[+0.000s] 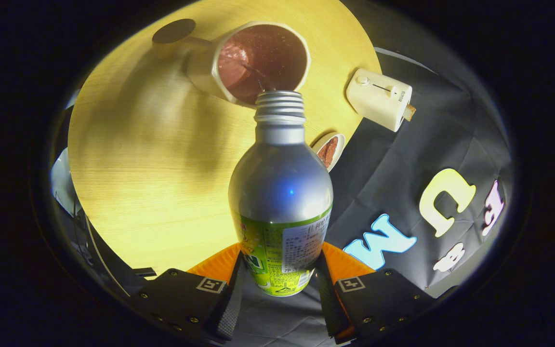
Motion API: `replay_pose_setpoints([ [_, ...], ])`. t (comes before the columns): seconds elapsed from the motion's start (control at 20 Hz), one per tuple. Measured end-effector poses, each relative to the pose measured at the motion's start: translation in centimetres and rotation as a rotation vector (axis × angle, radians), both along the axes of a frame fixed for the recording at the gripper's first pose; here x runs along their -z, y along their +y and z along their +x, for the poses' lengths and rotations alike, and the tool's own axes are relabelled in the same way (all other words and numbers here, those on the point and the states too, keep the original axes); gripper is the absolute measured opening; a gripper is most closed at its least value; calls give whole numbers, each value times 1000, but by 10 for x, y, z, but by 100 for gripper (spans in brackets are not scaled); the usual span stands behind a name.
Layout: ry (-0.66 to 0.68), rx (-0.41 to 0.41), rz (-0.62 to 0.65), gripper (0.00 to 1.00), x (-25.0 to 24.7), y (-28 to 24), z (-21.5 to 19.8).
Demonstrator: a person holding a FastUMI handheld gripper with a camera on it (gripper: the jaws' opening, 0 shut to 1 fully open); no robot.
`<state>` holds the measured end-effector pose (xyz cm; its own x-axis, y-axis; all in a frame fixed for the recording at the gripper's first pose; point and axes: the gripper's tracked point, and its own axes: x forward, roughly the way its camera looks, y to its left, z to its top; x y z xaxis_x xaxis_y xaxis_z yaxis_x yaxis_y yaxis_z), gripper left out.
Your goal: Take the bottle from table, then pour the juice into the cup, finally place the bottle on the coaster
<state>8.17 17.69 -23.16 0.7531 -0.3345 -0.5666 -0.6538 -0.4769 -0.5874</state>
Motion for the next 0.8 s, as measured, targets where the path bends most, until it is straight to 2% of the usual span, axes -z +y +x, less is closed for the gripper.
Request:
replay_pose_setpoints([
  [0.45,0,-7,-75,69,-11,-2,0],
  [0.8,-3,-36,-87,69,-18,3,4],
])
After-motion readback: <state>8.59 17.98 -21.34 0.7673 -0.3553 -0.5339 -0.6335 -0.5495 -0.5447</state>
